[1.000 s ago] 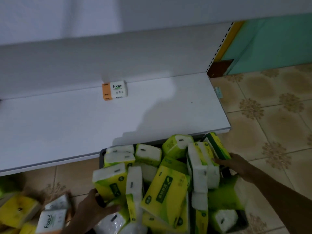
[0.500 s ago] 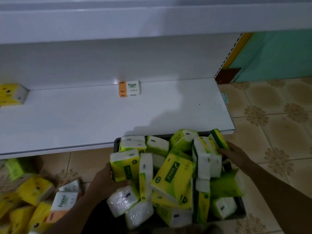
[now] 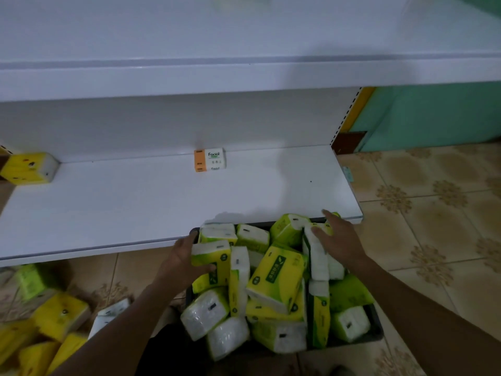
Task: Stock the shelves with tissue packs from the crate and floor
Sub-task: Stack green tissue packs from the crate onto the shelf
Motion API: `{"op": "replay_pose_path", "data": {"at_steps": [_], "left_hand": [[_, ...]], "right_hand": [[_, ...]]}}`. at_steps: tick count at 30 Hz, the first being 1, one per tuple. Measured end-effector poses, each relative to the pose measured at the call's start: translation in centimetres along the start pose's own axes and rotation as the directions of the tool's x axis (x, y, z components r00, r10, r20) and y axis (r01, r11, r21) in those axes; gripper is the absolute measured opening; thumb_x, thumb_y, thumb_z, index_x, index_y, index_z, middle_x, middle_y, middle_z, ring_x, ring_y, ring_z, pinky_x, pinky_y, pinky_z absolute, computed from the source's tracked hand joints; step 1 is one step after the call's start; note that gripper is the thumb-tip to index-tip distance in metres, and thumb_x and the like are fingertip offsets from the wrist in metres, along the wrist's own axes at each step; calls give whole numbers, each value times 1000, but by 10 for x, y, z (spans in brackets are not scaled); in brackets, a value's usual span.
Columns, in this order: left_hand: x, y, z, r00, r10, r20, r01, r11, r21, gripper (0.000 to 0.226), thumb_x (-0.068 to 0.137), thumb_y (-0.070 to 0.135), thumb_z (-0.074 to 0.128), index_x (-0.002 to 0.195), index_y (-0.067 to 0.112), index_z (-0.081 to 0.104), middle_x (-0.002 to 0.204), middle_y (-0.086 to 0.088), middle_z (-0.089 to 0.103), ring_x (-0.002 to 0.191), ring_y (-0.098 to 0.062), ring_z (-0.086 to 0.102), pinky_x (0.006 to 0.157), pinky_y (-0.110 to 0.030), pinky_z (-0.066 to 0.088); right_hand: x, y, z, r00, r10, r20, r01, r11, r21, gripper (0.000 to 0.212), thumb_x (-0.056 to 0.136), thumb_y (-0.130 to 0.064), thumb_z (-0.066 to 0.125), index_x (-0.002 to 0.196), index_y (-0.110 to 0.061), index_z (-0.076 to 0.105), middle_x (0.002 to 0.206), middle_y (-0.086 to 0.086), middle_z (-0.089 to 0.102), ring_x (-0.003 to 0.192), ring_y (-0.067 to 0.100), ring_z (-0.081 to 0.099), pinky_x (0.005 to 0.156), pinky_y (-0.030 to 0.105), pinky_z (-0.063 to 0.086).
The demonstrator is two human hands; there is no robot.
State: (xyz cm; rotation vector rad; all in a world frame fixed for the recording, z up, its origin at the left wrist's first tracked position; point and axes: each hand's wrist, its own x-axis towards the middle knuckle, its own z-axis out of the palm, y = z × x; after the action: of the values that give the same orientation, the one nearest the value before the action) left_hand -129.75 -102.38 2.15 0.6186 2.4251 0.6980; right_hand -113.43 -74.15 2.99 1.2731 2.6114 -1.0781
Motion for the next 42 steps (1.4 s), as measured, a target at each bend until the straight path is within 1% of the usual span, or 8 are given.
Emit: {"op": "replay_pose_path", "data": {"at_steps": [8, 17, 21, 25, 28, 33, 38, 42], "left_hand": [[21, 1, -1, 994, 38, 102, -60, 973, 221, 63, 85, 28, 63, 138, 10, 33, 132, -12, 43, 120, -27, 44, 92, -28, 36], [-14, 80, -111, 986, 43, -160, -46, 999, -18, 32, 88, 30, 60, 116, 14, 59, 91, -5, 46, 90, -30, 56, 75, -28, 41], [-13, 115, -155, 952, 143, -269, -196, 964, -180, 24, 89, 39, 56, 106, 23, 60, 88, -7, 52, 75, -25, 63, 58, -31, 54], [3, 139, -171, 919, 342, -196, -373, 916, -150, 28, 93, 27, 52, 122, 26, 54, 99, -1, 59, 80, -12, 57, 66, -18, 49], [-1, 149, -174, 861, 490, -135, -507, 848, -154, 23, 96, 28, 46, 116, 39, 50, 91, 1, 64, 73, -1, 55, 76, -25, 46], [-37, 156, -183, 784, 579, -222, -620, 735, -274, 22, 96, 18, 47, 113, 29, 56, 82, 9, 62, 55, 9, 55, 53, -8, 42], [-55, 168, -223, 731, 522, -440, -674, 653, -346, 26, 95, 17, 49, 120, 16, 56, 92, -8, 62, 59, -9, 59, 50, -13, 49], [-48, 177, -261, 756, 417, -505, -624, 693, -362, 24, 96, 21, 47, 118, 13, 54, 99, -12, 61, 68, -24, 61, 57, -22, 54]], "right_hand": [[-3, -80, 74, 871, -399, 288, 467, 855, -227, 60, 96, -35, 45, 149, -21, 19, 155, 3, 21, 143, 18, 17, 117, 40, 14], [-48, -160, 5, 894, -354, 274, 360, 933, 30, 61, 97, -38, 43, 149, -27, 13, 157, 4, 12, 146, 16, 9, 118, 32, 10], [-59, -184, -28, 886, -415, 206, 388, 908, 160, 82, 64, -89, 32, 136, -56, 13, 157, -7, 12, 143, 9, 14, 113, 29, 30], [-70, -187, -50, 910, -411, 43, 401, 903, 154, 114, 37, -98, 43, 134, -53, 1, 151, -17, 3, 134, -3, 18, 105, 24, 37], [-95, -191, -57, 906, -423, -25, 422, 897, 133, 122, 44, -85, 63, 137, -45, -5, 145, -23, -10, 126, -7, 16, 98, 18, 35], [-137, -204, -76, 866, -476, -152, 481, 877, -8, 110, 67, -50, 77, 136, -42, -7, 143, -22, -15, 128, -9, 7, 96, 13, 27], [-145, -252, -111, 742, -571, -352, 568, 814, -122, 91, 73, -25, 77, 144, -29, 19, 154, 2, 1, 140, 18, 18, 101, 35, 41], [-128, -290, -128, 700, -505, -505, 626, 774, 95, 62, 74, -7, 75, 129, -23, 51, 138, 9, 45, 117, 22, 53, 92, 40, 51]]}}
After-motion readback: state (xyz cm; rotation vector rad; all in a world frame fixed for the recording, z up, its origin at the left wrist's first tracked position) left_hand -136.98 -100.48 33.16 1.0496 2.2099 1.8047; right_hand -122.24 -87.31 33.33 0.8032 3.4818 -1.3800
